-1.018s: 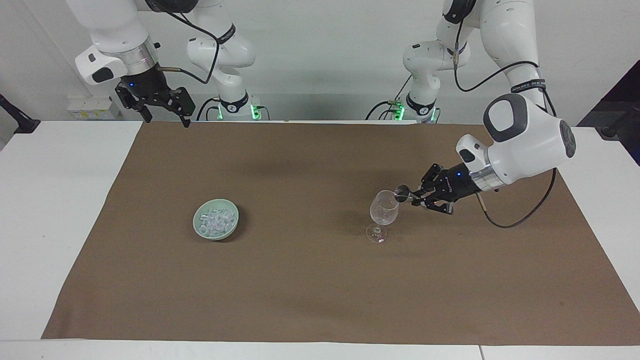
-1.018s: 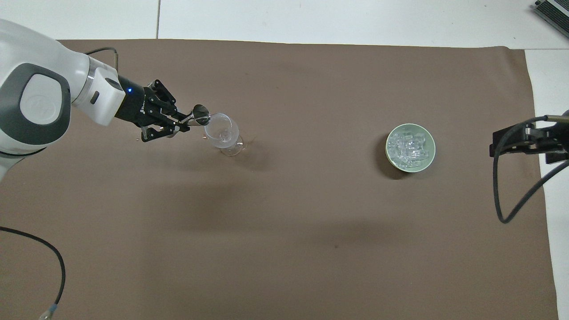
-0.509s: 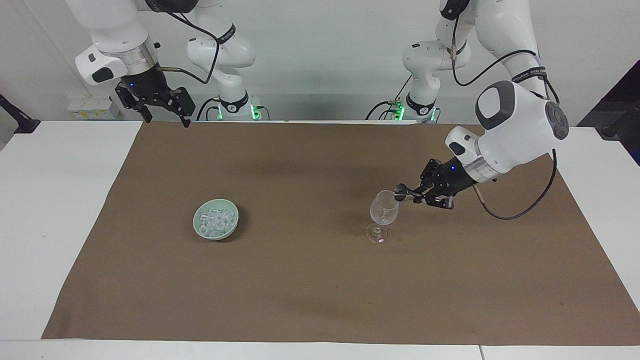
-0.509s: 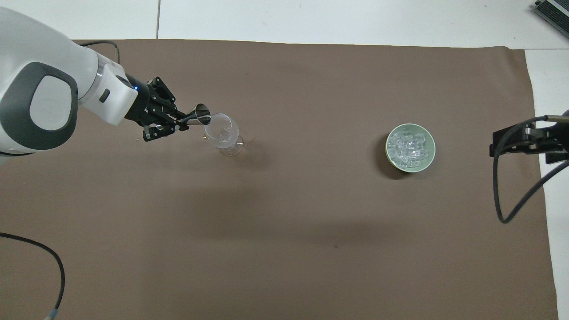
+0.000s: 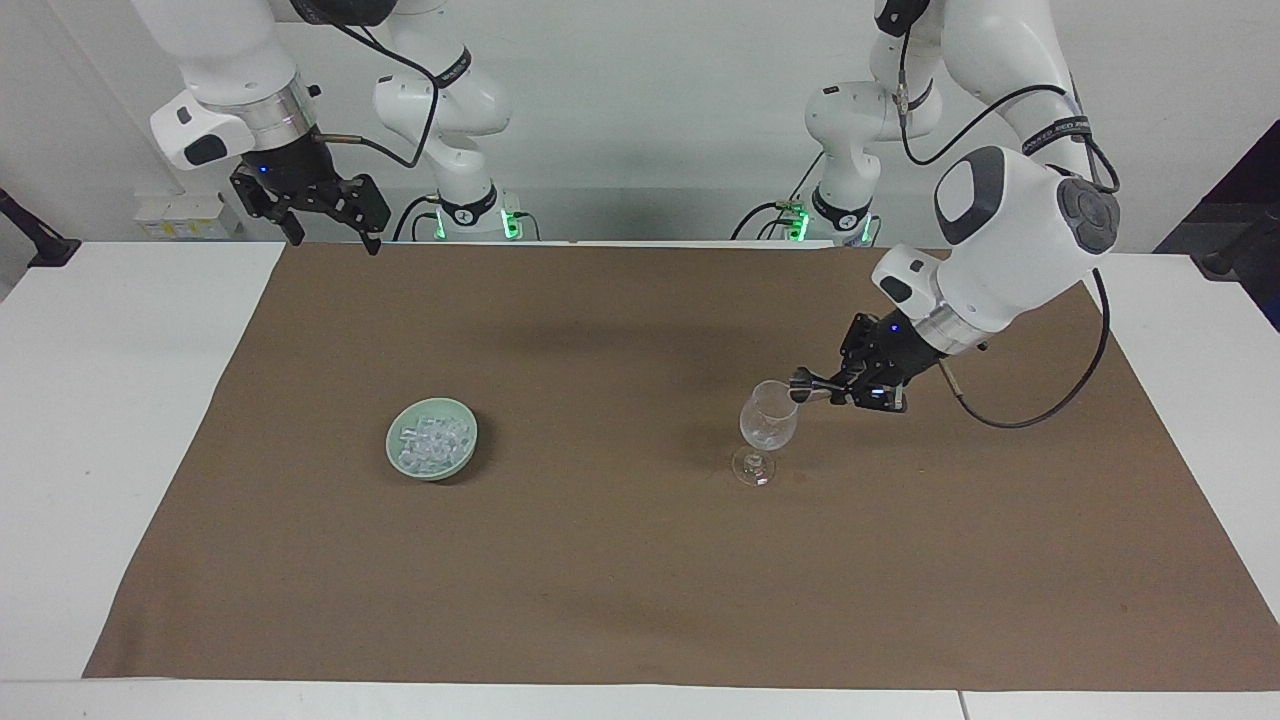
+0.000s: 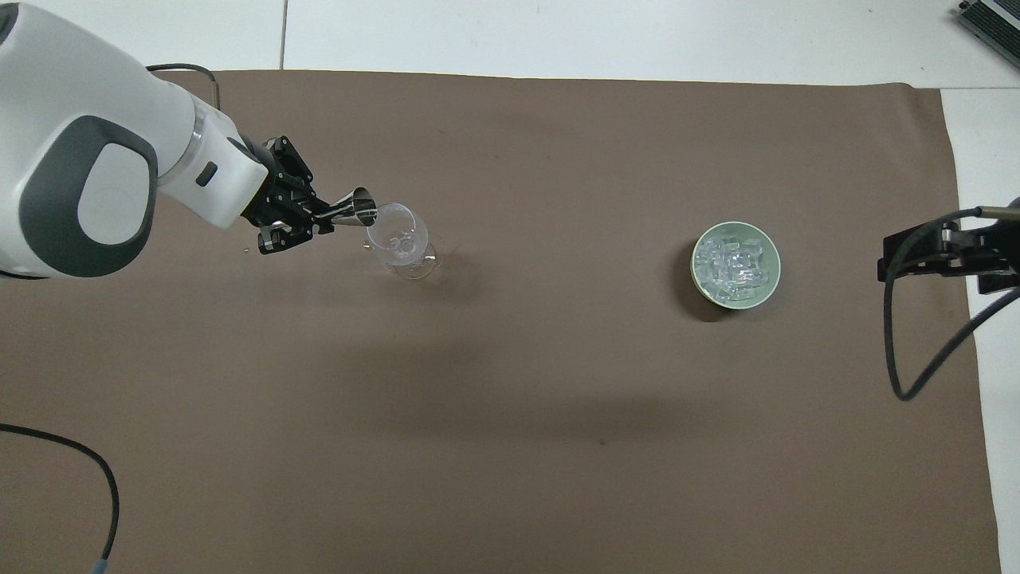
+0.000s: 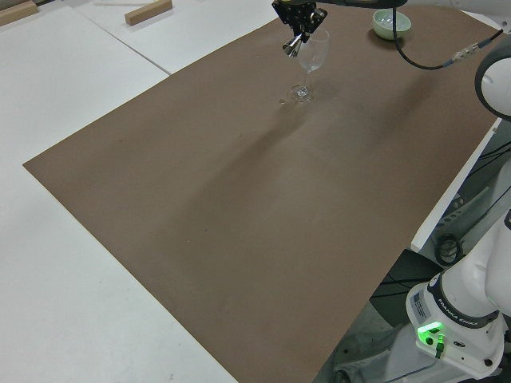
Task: Pour wine and add ice with both arms
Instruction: 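Tilt the metal cup over the glass cup with the left gripper, then carry the metal cup back with the left gripper while the right gripper reaches the bowl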
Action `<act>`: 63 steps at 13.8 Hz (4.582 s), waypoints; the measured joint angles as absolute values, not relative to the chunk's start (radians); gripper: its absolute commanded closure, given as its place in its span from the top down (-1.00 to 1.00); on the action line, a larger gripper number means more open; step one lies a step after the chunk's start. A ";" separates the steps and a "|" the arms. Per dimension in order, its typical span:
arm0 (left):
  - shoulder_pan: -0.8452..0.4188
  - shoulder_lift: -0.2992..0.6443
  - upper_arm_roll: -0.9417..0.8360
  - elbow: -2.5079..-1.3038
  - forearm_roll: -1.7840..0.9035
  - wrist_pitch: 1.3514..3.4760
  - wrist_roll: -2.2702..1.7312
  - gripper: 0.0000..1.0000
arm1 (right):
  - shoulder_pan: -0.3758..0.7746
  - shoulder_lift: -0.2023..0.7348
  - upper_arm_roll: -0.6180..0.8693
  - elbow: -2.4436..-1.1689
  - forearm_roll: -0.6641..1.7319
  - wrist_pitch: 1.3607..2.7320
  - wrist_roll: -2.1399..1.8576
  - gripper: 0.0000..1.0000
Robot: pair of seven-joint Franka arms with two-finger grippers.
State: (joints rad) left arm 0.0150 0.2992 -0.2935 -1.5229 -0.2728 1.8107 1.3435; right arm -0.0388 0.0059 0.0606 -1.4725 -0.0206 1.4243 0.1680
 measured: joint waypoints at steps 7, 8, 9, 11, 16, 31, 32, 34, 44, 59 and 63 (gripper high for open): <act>-0.034 0.294 -0.294 -1.504 -0.135 1.811 1.277 -1.00 | -0.039 0.006 0.061 -1.472 -0.021 1.424 0.168 1.00; -0.044 0.292 -0.294 -1.496 -0.110 1.811 1.265 -1.00 | -0.039 0.006 0.061 -1.472 -0.021 1.424 0.168 1.00; -0.057 0.290 -0.294 -1.493 -0.088 1.810 1.247 -1.00 | -0.039 0.006 0.061 -1.472 -0.021 1.424 0.168 1.00; -0.078 0.290 -0.294 -1.490 -0.051 1.810 1.196 -1.00 | -0.039 0.006 0.061 -1.472 -0.021 1.424 0.168 1.00; -0.112 0.289 -0.294 -1.489 0.040 1.796 1.159 -1.00 | -0.039 0.006 0.061 -1.472 -0.021 1.424 0.168 1.00; -0.209 0.289 -0.288 -1.488 0.228 1.772 1.040 -1.00 | -0.039 0.006 0.061 -1.472 -0.021 1.424 0.168 1.00; -0.211 0.289 -0.288 -1.487 0.229 1.771 1.030 -1.00 | -0.039 0.006 0.061 -1.472 -0.021 1.424 0.168 1.00; -0.211 0.289 -0.286 -1.473 0.229 1.756 1.027 -1.00 | -0.039 0.006 0.061 -1.472 -0.021 1.424 0.168 1.00; -0.049 0.285 -0.261 -1.445 -0.116 1.744 1.197 -1.00 | -0.052 0.007 0.060 -1.530 -0.021 1.579 0.167 1.00; 0.428 0.535 -0.256 -1.535 -0.931 1.585 2.120 -1.00 | 0.006 0.163 0.065 -1.921 -0.078 2.177 0.150 1.00; 0.507 0.639 -0.257 -1.544 -0.995 1.529 2.202 -1.00 | 0.043 0.198 0.065 -1.971 -0.181 2.269 0.180 0.91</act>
State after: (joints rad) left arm 0.5065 0.6387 -0.2567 -1.5443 -0.9953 1.5285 2.2015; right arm 0.0425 0.1985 0.0654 -1.9709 -0.1809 2.2693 0.1798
